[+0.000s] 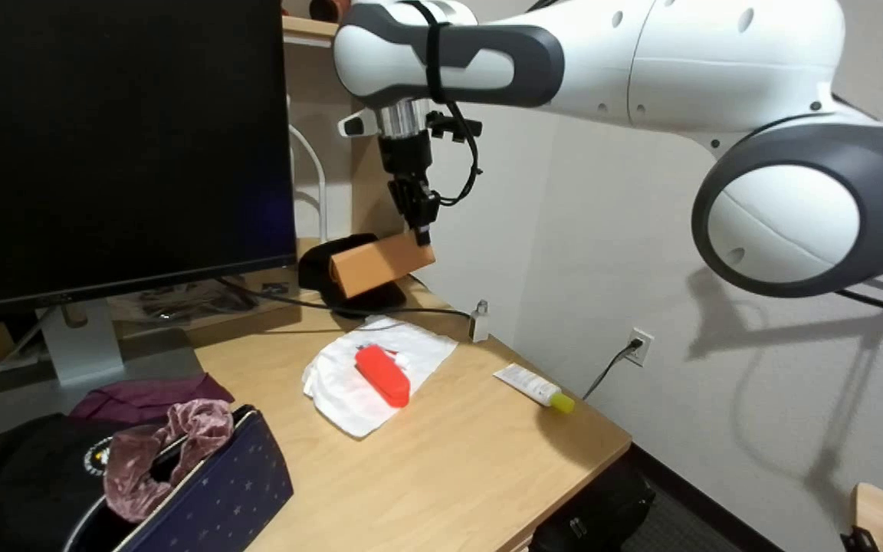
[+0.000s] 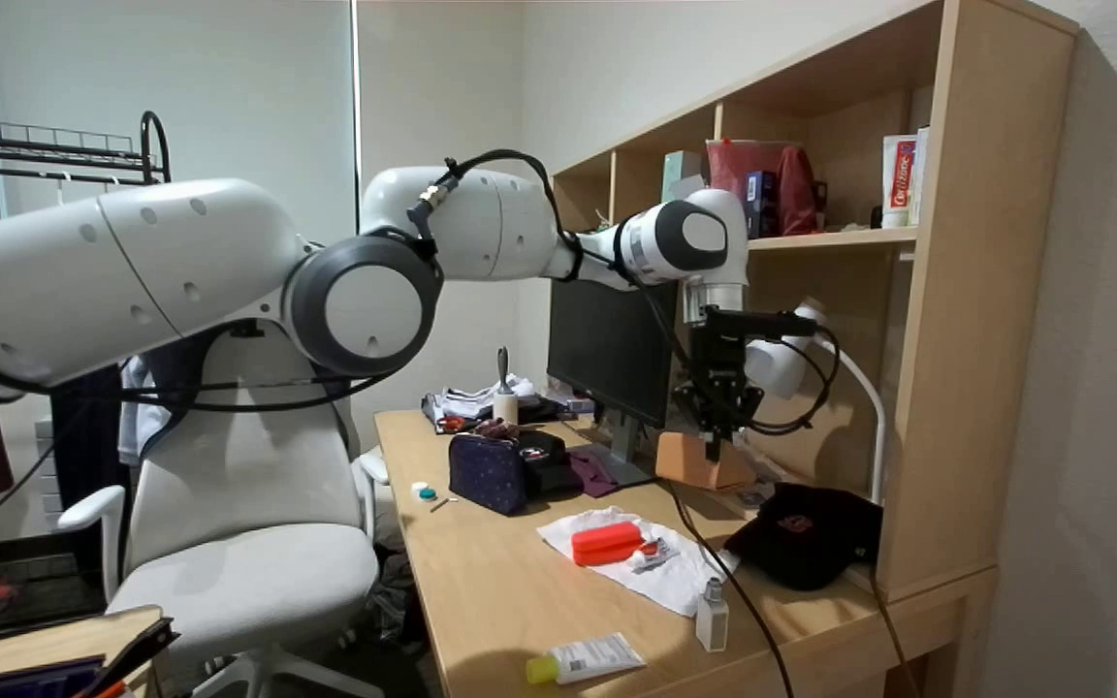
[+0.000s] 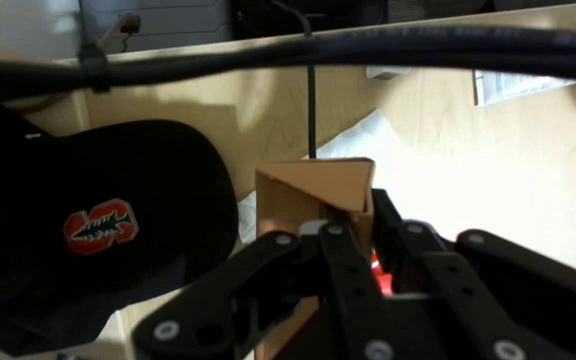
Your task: Change the position of the object and put it horizontally along the table
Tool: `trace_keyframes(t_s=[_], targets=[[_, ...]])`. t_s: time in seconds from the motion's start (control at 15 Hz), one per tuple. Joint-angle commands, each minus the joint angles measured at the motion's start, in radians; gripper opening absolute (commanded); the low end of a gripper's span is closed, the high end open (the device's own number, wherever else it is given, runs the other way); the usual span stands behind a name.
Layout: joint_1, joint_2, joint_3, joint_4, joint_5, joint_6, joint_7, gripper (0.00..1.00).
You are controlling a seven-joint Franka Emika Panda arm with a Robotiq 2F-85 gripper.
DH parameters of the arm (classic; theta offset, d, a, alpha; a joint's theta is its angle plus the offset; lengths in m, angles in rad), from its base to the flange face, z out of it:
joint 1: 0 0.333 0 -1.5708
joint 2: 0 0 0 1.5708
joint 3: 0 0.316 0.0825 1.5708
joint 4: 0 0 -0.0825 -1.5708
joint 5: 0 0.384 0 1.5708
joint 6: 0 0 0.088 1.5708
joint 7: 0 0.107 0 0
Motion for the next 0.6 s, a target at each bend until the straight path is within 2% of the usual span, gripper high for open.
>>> trace_keyframes(t_s=[0.0, 0.2, 0.27, 0.53], targets=[[0.047, -0.007, -0.004, 0.032, -0.026, 0.030, -0.082, 0.11], [0.073, -0.019, 0.013, 0.021, 0.000, 0.101, -0.091, 0.11], [0.068, -0.007, -0.006, 0.021, -0.011, 0.051, -0.062, 0.17], [0.069, -0.009, -0.011, 0.021, -0.016, 0.068, -0.075, 0.17]])
